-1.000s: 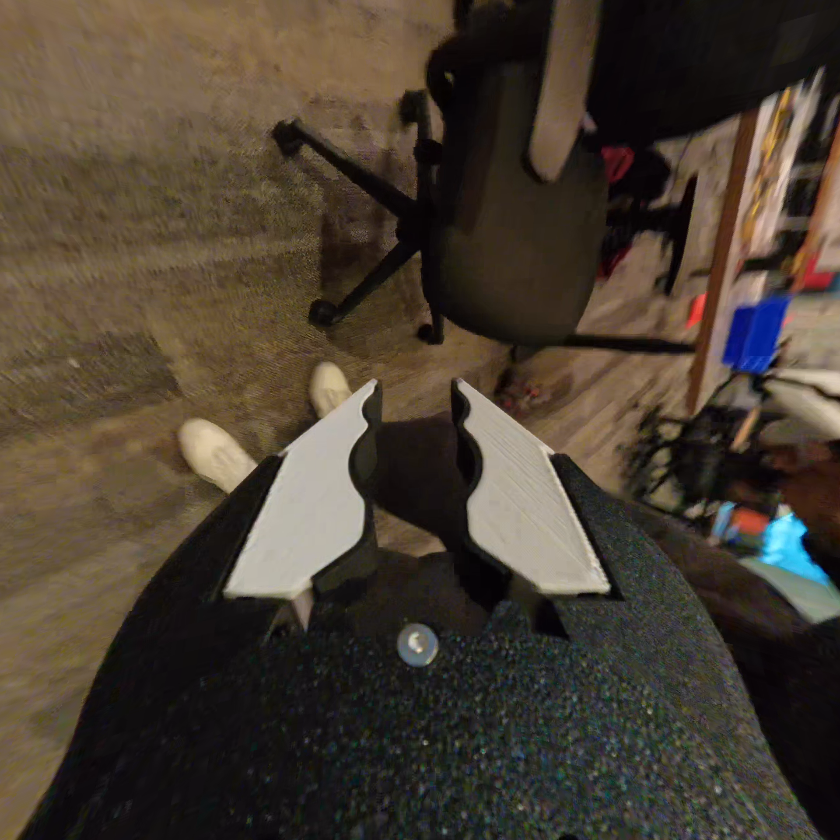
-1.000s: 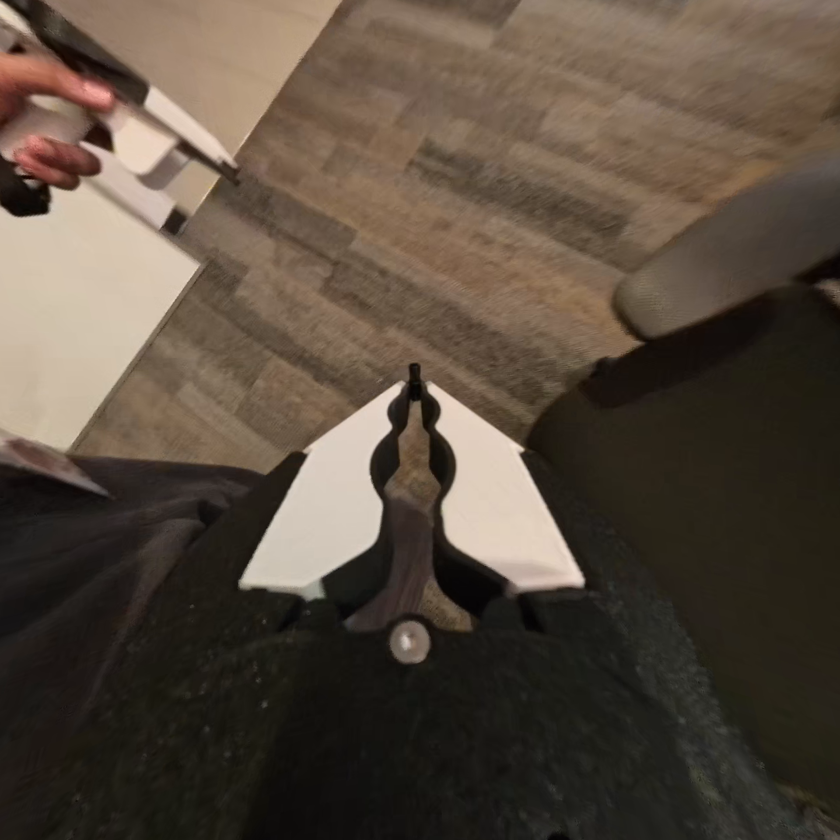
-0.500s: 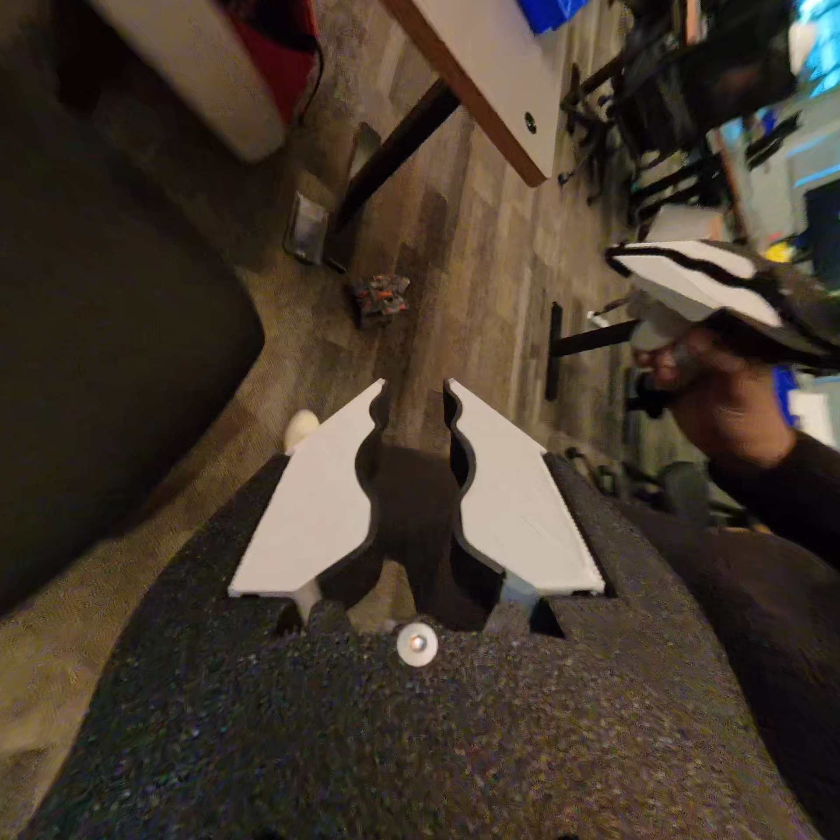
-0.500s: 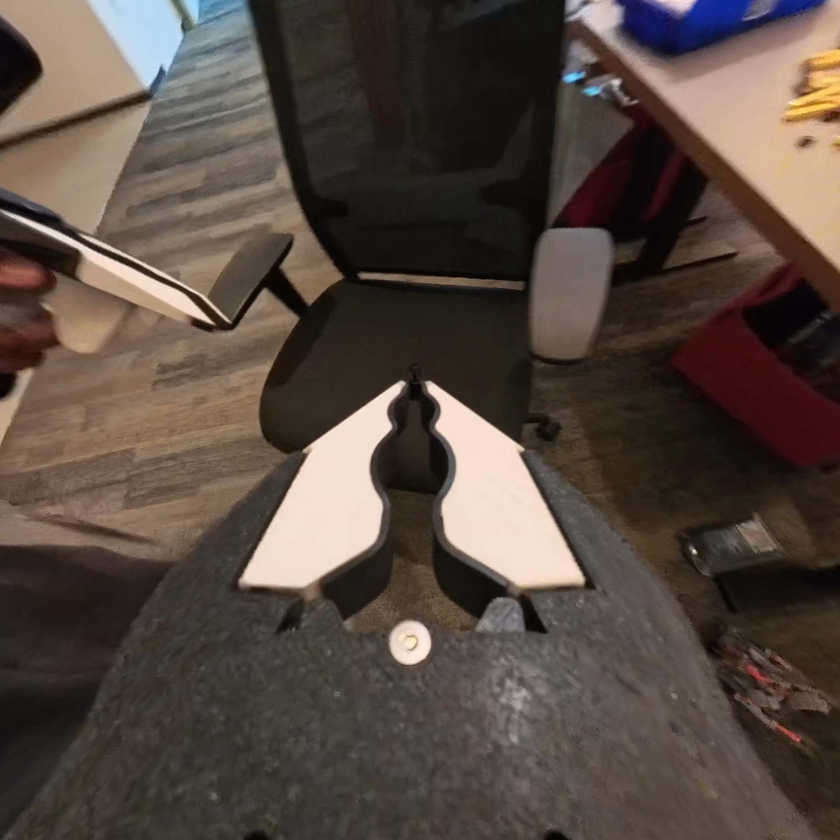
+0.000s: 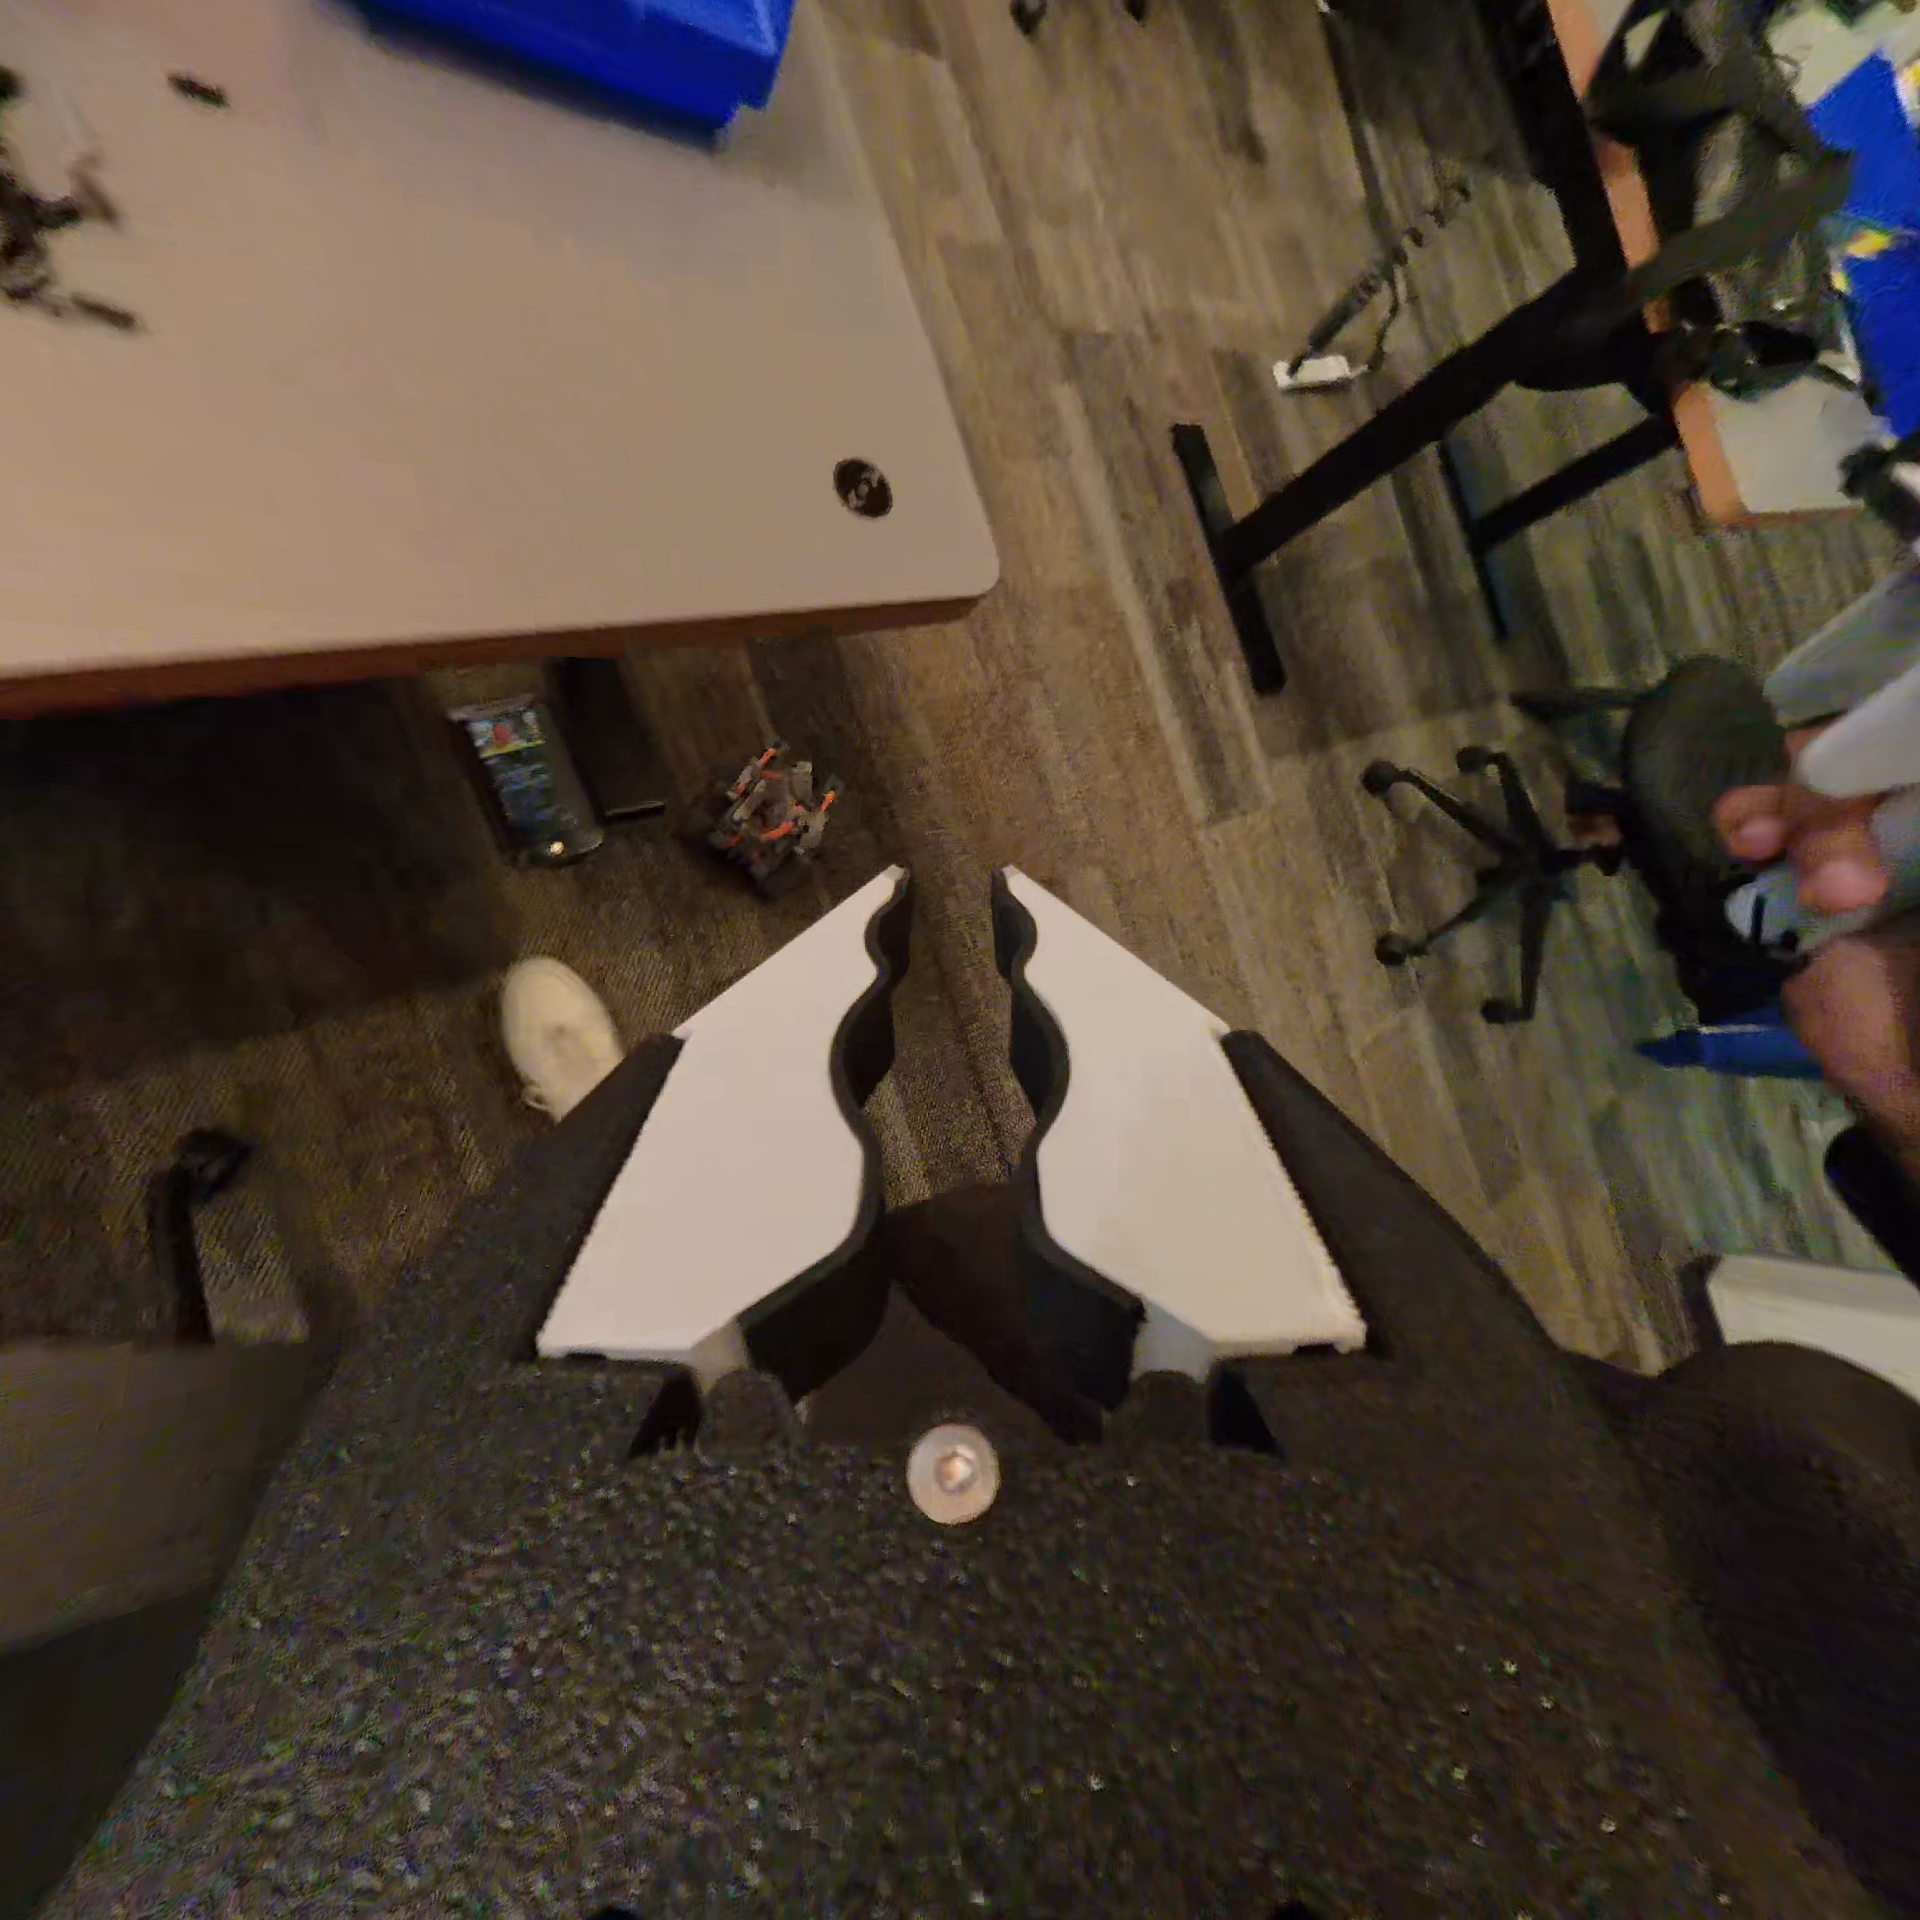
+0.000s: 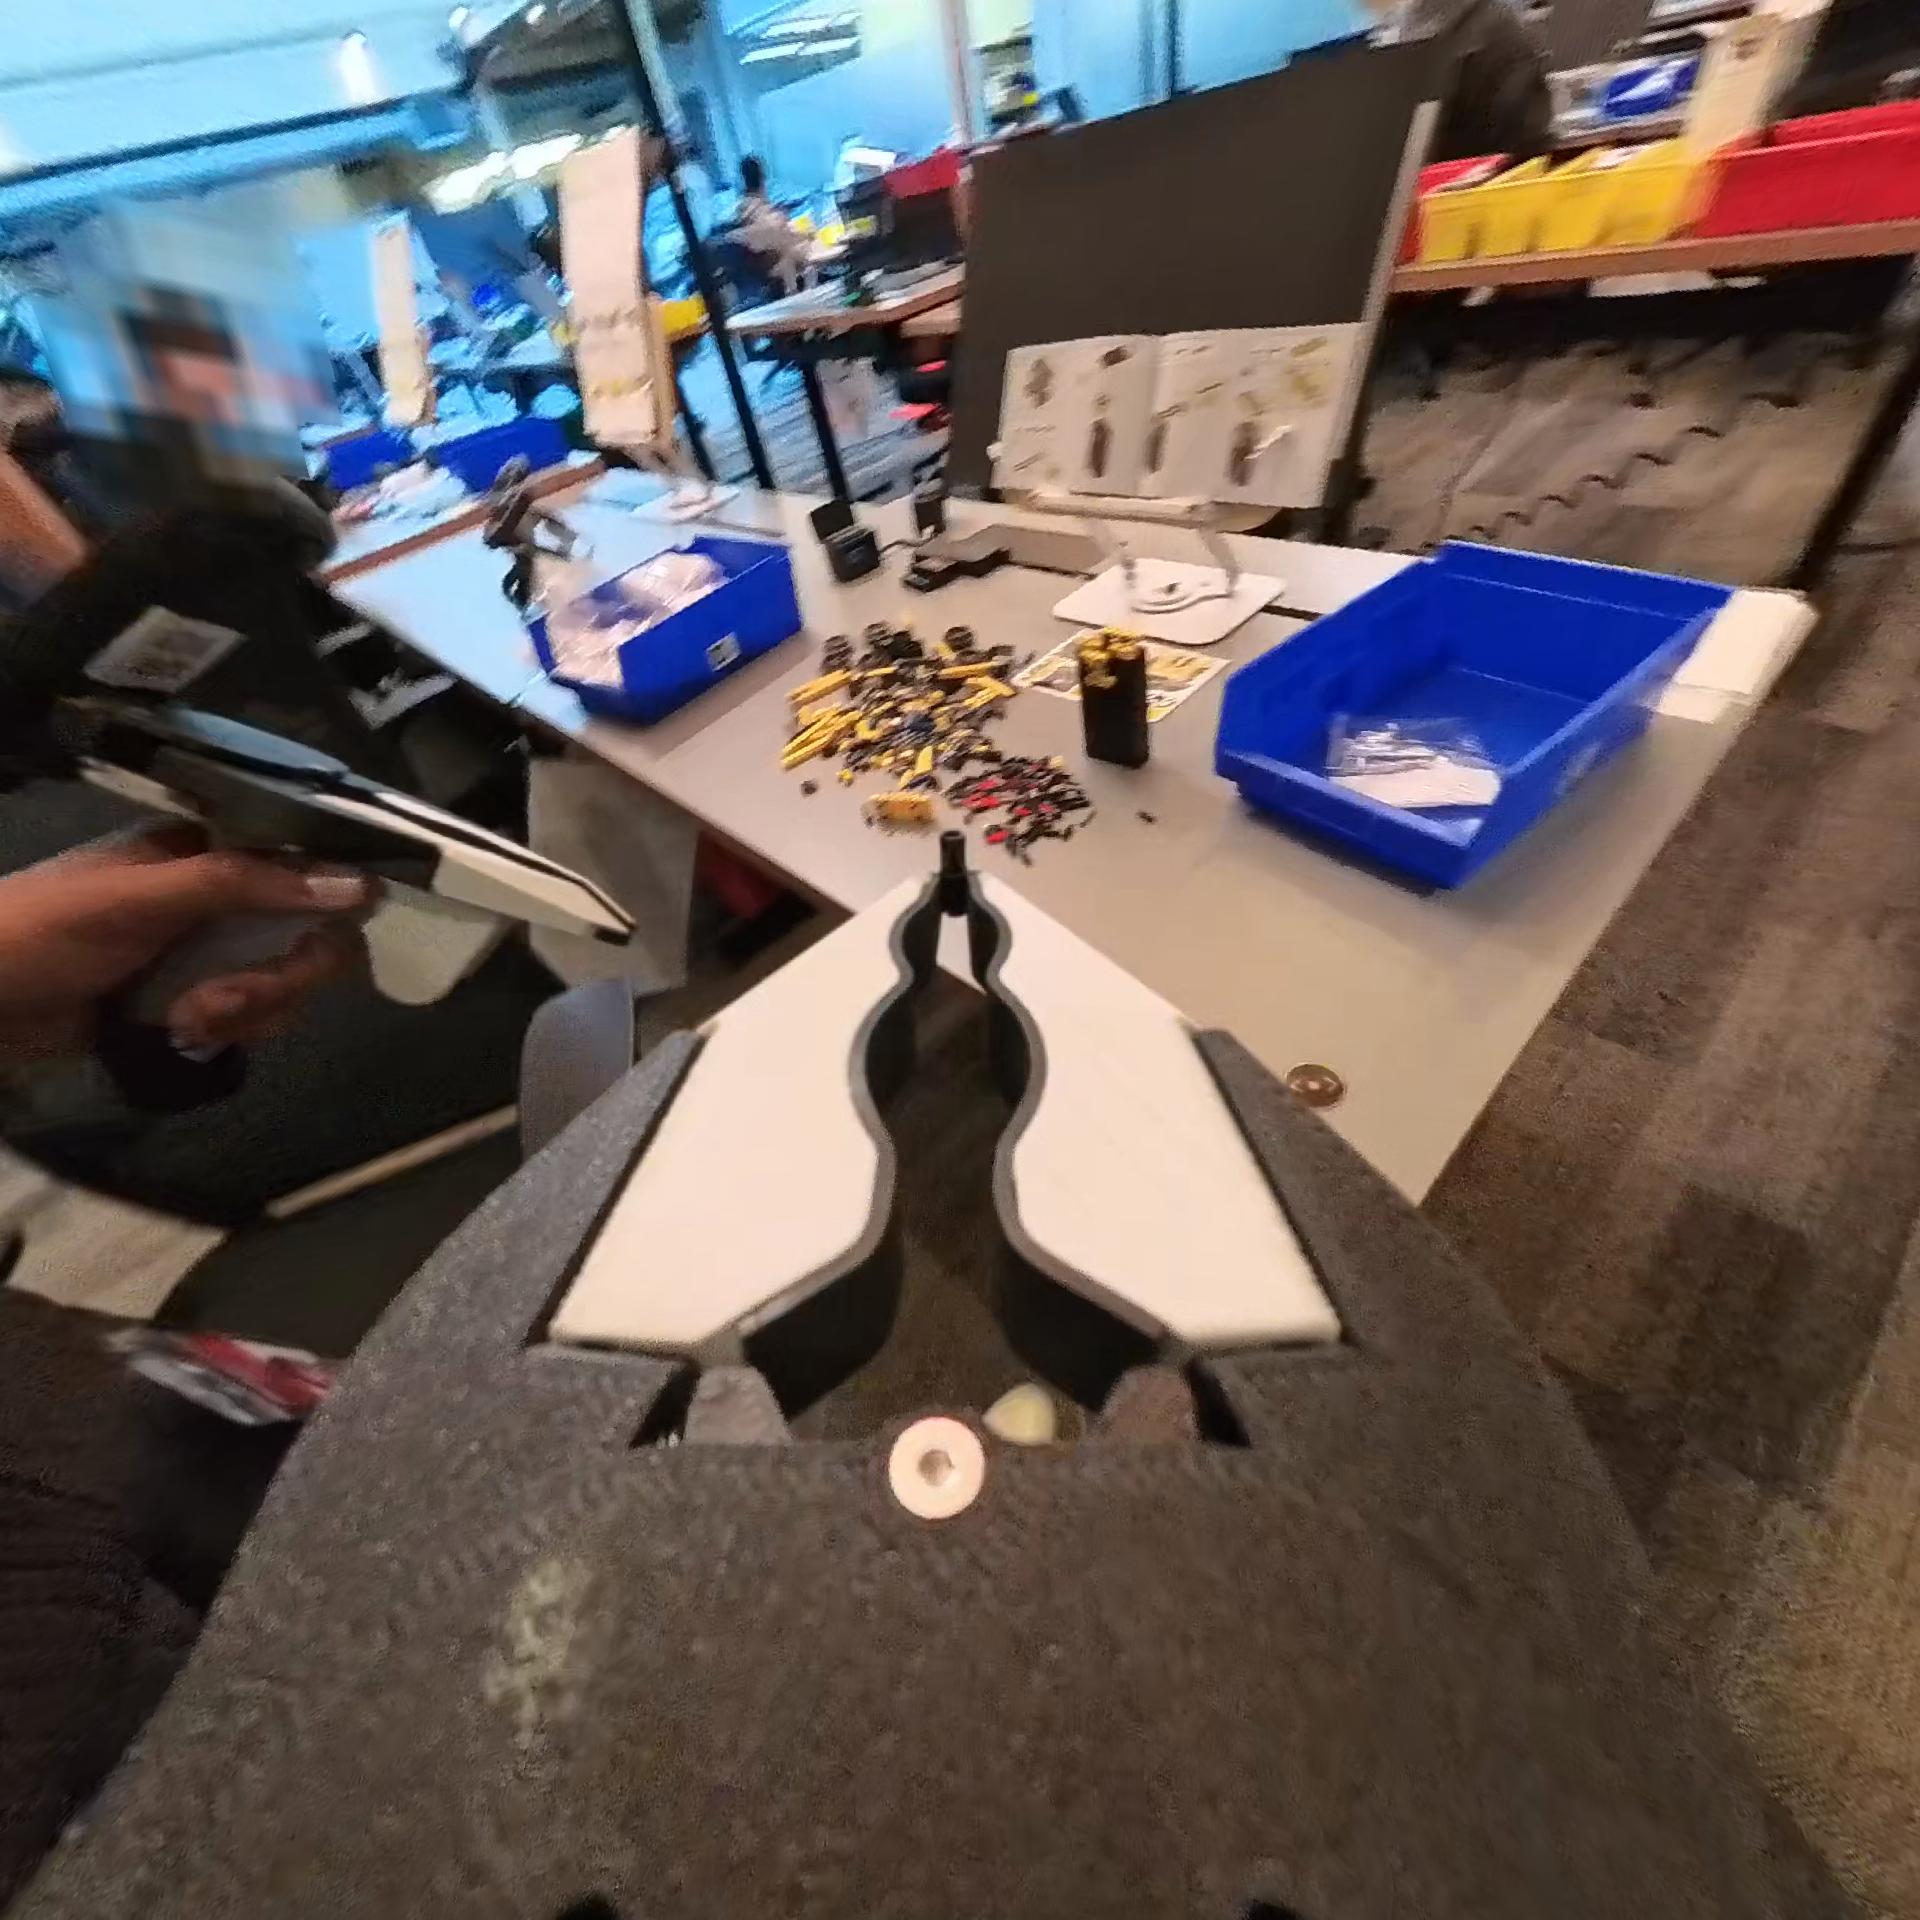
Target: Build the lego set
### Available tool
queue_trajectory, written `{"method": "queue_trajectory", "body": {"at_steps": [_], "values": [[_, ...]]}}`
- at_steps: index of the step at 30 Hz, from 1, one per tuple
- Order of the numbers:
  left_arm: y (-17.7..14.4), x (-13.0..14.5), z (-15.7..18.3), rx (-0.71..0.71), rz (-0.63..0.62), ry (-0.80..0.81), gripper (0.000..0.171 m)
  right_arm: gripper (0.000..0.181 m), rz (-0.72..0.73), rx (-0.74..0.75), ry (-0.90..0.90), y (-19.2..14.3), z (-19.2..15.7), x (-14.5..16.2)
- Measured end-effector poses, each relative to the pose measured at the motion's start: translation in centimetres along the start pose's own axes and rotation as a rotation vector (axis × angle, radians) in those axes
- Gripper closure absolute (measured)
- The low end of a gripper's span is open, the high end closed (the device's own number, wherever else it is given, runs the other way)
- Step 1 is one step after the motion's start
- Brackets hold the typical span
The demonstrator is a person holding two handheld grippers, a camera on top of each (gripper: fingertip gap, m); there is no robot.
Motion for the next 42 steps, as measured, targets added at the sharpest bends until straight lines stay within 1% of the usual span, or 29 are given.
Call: {"method": "queue_trajectory", "body": {"at_steps": [2,4,6,7,9,10,11,12,13,15,16,18,20,21,23,24,26,28,29,31,32,34,35,37,39,40,42], "values": [[2.6,-3.1,-0.9,0.052,-0.024,0.06,0.157,0.177,0.037,0.057,0.048,0.7,0.7,0.1],[5.7,-5.8,-2.3,0.085,-0.045,0.153,0.157,0.177,0.061,0.112,0.066,2.3,1.3,0.8],[9.1,-7.6,-4.4,0.124,-0.049,0.23,0.157,0.177,0.072,0.152,0.07,5.0,2.2,2.6],[10.9,-8.1,-5.9,0.148,-0.051,0.261,0.157,0.177,0.076,0.172,0.064,6.7,2.7,3.8],[13.9,-8.0,-9.2,0.186,-0.039,0.338,0.157,0.177,0.079,0.216,0.048,10.3,4.1,6.9],[14.6,-7.5,-11.0,0.201,0.007,0.407,0.159,0.177,0.086,0.231,0.052,12.1,4.6,8.4],[15.0,-6.5,-12.6,0.211,0.033,0.471,0.163,0.177,0.09,0.235,0.059,13.7,4.9,9.8],[15.3,-5.3,-14.1,0.217,0.021,0.498,0.168,0.177,0.085,0.231,0.06,15.0,4.9,11.0],[15.2,-4.2,-15.3,0.245,0.008,0.487,0.169,0.177,0.076,0.226,0.045,16.1,4.6,11.9],[14.6,-2.7,-16.8,0.339,0.003,0.44,0.169,0.177,0.061,0.222,-0.016,17.7,3.3,13.3],[14.3,-2.3,-17.4,0.372,0.008,0.449,0.169,0.177,0.06,0.225,-0.051,18.2,2.3,13.8],[13.5,-2.1,-18.4,0.431,0.047,0.548,0.169,0.177,0.069,0.237,-0.117,19.1,-0.1,14.9],[11.8,-1.4,-20.3,0.452,0.127,0.686,0.169,0.177,0.079,0.287,-0.192,19.7,-3.4,16.0],[10.6,-0.6,-21.6,0.471,0.179,0.737,0.169,0.177,0.086,0.324,-0.223,19.9,-5.4,16.5],[7.8,2.2,-25.1,0.491,0.298,0.812,0.169,0.177,0.134,0.383,-0.245,20.0,-10.5,17.7],[6.3,3.8,-27.2,0.466,0.366,0.856,0.171,0.177,0.175,0.38,-0.216,20.1,-13.5,18.3],[3.1,7.2,-31.5,0.384,0.446,0.961,0.171,0.177,0.266,0.332,-0.114,20.5,-19.5,19.2],[-0.7,9.3,-34.8,0.285,0.465,0.958,0.171,0.177,0.302,0.383,-0.058,21.2,-24.1,19.7],[-2.7,10.0,-36.0,0.279,0.451,0.925,0.171,0.177,0.304,0.398,-0.032,21.7,-25.9,19.5],[-5.7,10.1,-36.7,0.327,0.439,0.828,0.171,0.177,0.335,0.372,0.003,22.4,-29.3,18.1],[-6.9,10.0,-36.8,0.381,0.444,0.787,0.171,0.177,0.348,0.351,-0.004,22.6,-30.8,17.2],[-8.4,10.2,-37.6,0.432,0.493,0.757,0.171,0.177,0.347,0.334,-0.048,23.1,-33.2,16.5],[-8.6,10.6,-38.2,0.437,0.504,0.772,0.171,0.177,0.344,0.336,-0.071,23.4,-34.1,16.7],[-8.7,11.8,-39.7,0.411,0.5,0.799,0.171,0.177,0.322,0.36,-0.093,24.4,-35.2,18.1],[-9.0,13.1,-41.3,0.38,0.444,0.77,0.171,0.177,0.287,0.376,-0.054,26.0,-35.0,20.1],[-9.2,13.6,-41.9,0.371,0.42,0.74,0.171,0.176,0.275,0.359,-0.011,26.8,-34.7,21.1],[-8.9,14.4,-43.6,0.324,0.369,0.704,0.171,0.177,0.291,0.335,0.069,27.8,-33.1,22.7]]}}
Point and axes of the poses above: each gripper's, where its closed fingertips meet, y out along the fingers, x out of its underside, z = x × y across the jaws, the point moved 8 cm from there along -y, back along the fingers
